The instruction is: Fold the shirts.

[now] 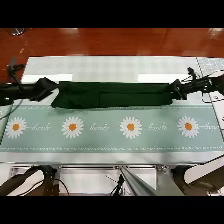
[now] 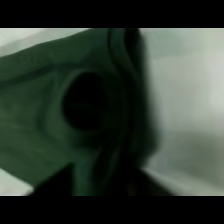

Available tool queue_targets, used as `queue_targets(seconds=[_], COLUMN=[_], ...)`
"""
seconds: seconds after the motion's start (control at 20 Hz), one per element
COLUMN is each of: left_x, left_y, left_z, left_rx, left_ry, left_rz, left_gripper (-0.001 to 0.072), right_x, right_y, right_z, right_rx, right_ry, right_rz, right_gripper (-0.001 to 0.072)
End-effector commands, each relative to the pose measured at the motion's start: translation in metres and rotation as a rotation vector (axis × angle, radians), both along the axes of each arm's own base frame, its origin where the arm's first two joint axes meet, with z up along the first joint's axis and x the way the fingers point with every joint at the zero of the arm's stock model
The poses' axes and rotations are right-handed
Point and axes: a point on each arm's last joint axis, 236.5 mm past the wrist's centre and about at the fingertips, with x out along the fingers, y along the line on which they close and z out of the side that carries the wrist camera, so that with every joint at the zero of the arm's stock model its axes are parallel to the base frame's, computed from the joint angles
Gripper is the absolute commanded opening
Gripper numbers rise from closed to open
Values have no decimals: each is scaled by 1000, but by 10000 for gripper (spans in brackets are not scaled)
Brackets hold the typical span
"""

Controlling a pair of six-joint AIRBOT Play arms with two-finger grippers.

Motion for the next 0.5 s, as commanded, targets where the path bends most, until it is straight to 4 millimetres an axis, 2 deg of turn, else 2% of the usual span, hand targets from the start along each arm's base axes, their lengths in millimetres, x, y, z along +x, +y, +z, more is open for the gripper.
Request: queue_targets(seconds=[0.0, 0.05, 0.1, 0.15, 0.25, 0.35, 0.45], left_x=[-15, -16, -16, -18, -21, -28, -35], left_y=[-63, -72, -80, -88, -106, -137, -167], left_z=[8, 8, 8, 8, 10, 7, -15], left_rx=[-44, -39, -35, -33, -26, -23, 22], left_ry=[-71, -79, -87, -92, -112, -120, -34], left_rz=[-116, -132, -146, -165, -199, -253, -297], left_gripper=[694, 615, 387, 51, 39, 37, 37], right_x=[3, 1, -1, -6, -22, -46, -76], right_y=[32, 28, 20, 9, -7, -3, 10], right_z=[12, 24, 36, 51, 86, 123, 156], right_rx=[36, 28, 2, -37, -106, -151, -184], right_ry=[-23, -38, -58, -74, -118, -186, -270], right_rz=[70, 86, 91, 98, 113, 134, 133], right_gripper=[20, 19, 19, 19, 19, 19, 19])
